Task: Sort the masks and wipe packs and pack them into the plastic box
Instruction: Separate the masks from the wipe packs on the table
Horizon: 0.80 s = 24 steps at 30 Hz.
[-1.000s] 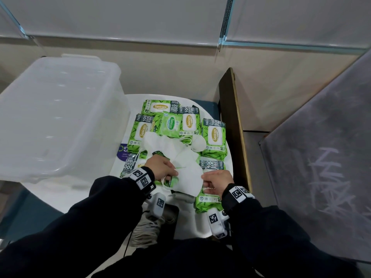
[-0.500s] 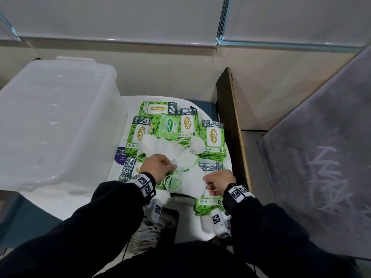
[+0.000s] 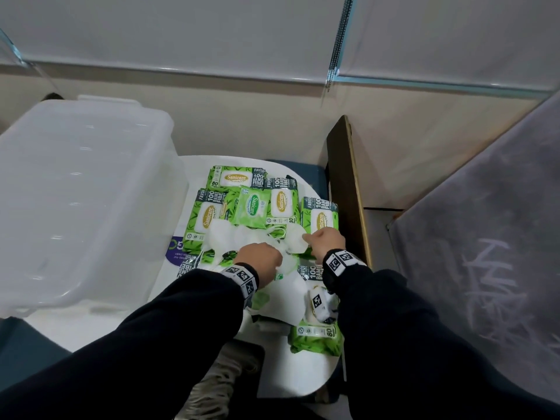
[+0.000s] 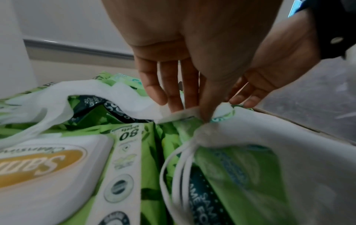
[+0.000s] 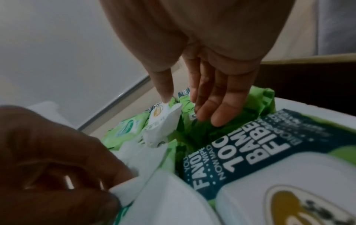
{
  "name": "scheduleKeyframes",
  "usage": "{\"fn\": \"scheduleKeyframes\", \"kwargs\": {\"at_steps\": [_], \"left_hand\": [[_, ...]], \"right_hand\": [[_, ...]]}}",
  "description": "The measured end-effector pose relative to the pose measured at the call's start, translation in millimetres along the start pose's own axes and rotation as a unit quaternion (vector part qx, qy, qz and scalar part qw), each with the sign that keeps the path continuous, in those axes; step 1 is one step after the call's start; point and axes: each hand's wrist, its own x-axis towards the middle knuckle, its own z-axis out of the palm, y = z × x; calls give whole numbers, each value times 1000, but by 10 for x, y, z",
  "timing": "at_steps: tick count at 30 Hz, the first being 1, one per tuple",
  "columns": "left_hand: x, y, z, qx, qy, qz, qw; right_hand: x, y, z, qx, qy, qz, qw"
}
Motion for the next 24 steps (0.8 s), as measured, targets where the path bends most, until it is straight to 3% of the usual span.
{"fn": "scheduleKeyframes", "kwargs": {"at_steps": [4, 6, 7, 9, 12, 13, 15, 17, 19, 24], "left_hand": [[-11, -84, -7, -128, 38, -41, 990], [-78, -126, -48, -276, 77, -92, 954], [-112, -162, -58, -362, 101, -115, 920], [-231, -213, -125, -545, 145, -157, 811], [-407, -217, -227, -749, 173, -229, 597], [-449, -211, -243, -782, 178, -246, 545], [-512, -190, -266, -808, 188, -265, 491], [-553, -159, -298, -810, 212, -255, 483], [-586, -80, -375, -796, 233, -231, 508], [-726, 199, -496, -710, 204, -118, 663]], "right_hand": [[115, 2, 2, 38, -32, 16, 999], [108, 18, -70, 149, -69, 59, 985], [91, 22, -111, 205, -83, 73, 972], [3, 17, -194, 284, -89, 81, 951], [-232, 17, -308, 371, -89, 68, 922], [-316, 17, -322, 405, -96, 63, 907], [-463, 7, -314, 440, -109, 59, 889], [-606, -42, -265, 454, -119, 52, 881], [-738, -105, -195, 460, -134, 40, 877], [-1049, -280, -36, 476, -171, 14, 863]]}}
